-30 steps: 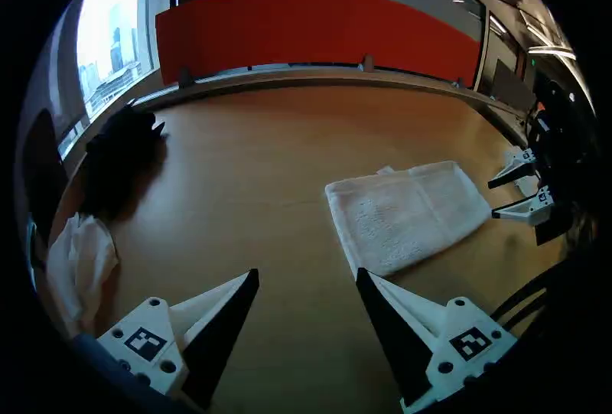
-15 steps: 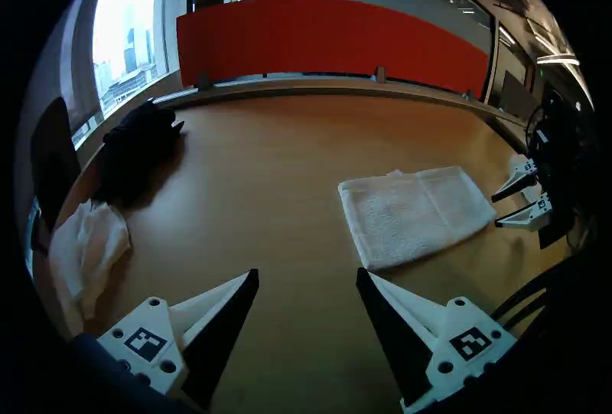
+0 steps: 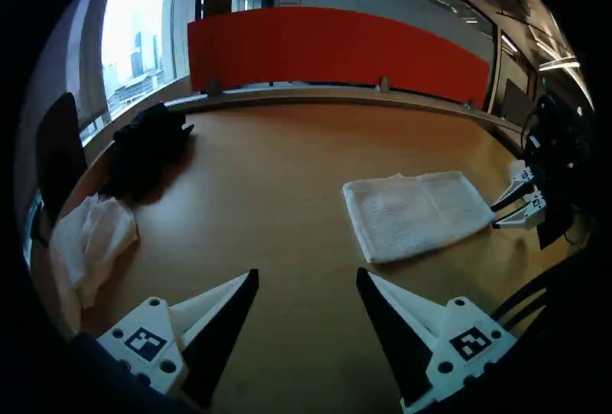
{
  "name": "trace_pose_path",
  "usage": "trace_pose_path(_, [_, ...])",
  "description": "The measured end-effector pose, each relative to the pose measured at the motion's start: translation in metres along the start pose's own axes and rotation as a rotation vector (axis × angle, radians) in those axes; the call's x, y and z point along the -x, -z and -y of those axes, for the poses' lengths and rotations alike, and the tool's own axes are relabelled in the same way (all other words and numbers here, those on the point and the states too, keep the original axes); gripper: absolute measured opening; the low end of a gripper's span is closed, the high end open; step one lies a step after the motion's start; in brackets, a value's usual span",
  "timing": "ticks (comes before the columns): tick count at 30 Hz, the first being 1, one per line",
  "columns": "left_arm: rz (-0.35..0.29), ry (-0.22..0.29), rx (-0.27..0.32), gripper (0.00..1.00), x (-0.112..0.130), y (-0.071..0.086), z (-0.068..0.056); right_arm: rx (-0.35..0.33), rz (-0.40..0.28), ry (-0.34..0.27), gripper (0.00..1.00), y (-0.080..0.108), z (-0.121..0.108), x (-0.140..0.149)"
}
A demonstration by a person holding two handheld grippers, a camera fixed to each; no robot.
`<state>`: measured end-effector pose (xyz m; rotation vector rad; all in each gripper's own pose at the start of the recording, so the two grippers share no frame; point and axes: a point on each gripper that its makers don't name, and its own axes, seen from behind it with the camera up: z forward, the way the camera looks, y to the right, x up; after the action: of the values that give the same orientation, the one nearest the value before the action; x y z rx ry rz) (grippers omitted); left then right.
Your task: Fold towel
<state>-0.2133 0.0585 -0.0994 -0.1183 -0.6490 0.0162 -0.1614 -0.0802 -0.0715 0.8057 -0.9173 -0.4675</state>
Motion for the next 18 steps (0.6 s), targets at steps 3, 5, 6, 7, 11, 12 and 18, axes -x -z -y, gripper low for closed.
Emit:
trace_pose_path(3, [-0.012,0.0,-0.004,0.95,0.001,0.002,0.001,-0.006,0.005,-0.002,0.45,0.0,0.001,0.002])
trace_pose_path(5, [-0.02,-0.001,-0.009,0.95,0.001,0.004,0.002,-0.008,0.006,-0.003,0.45,0.0,0.002,0.003])
trace_pose_path(6, [-0.023,-0.002,-0.011,0.95,0.002,0.005,0.003,-0.008,0.006,-0.004,0.45,0.0,0.002,0.003])
trace_pose_path(7, [-0.024,-0.003,-0.013,0.95,0.003,0.006,0.003,-0.009,0.007,-0.005,0.45,0.0,0.003,0.004])
trace_pose_path(11, [-0.024,-0.003,-0.018,0.95,0.007,0.009,0.005,-0.007,0.006,-0.008,0.35,0.0,0.003,0.004])
trace_pose_path(12, [-0.025,-0.001,-0.018,0.94,0.008,0.01,0.006,-0.006,0.004,-0.01,0.33,0.001,0.003,0.004])
trace_pose_path(18, [-0.034,0.007,-0.024,0.94,0.01,0.015,0.008,-0.001,-0.003,-0.021,0.25,0.003,0.002,0.002])
